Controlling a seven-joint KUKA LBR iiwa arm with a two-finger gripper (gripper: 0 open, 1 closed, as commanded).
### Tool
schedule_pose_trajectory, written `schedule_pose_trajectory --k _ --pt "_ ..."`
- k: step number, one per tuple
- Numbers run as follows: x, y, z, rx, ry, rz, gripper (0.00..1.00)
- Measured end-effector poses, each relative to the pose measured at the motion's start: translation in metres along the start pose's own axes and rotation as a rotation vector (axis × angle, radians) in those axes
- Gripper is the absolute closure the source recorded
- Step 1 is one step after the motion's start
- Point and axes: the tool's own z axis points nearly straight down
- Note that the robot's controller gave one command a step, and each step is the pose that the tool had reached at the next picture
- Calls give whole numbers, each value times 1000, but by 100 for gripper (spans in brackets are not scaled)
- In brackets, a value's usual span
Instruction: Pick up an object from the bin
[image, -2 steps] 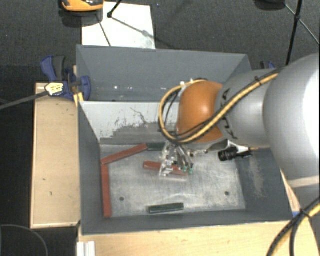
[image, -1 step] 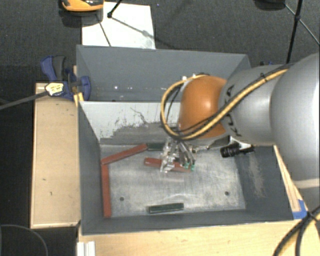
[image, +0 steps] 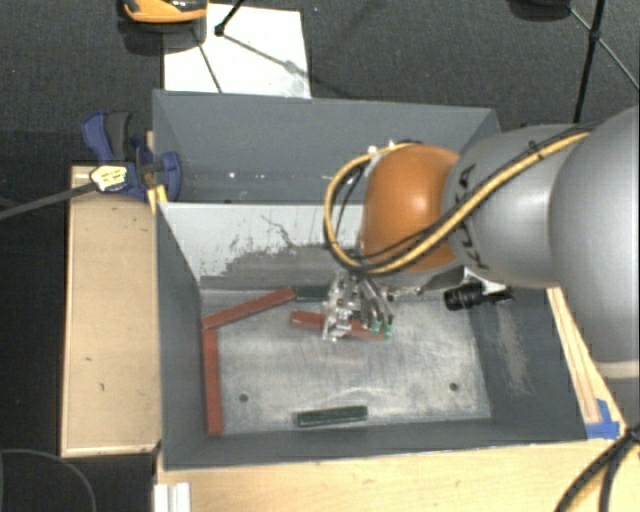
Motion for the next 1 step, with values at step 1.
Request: schedule_pose_trajectory --k 1 --pt "0 0 -7 -1 -2 0 100"
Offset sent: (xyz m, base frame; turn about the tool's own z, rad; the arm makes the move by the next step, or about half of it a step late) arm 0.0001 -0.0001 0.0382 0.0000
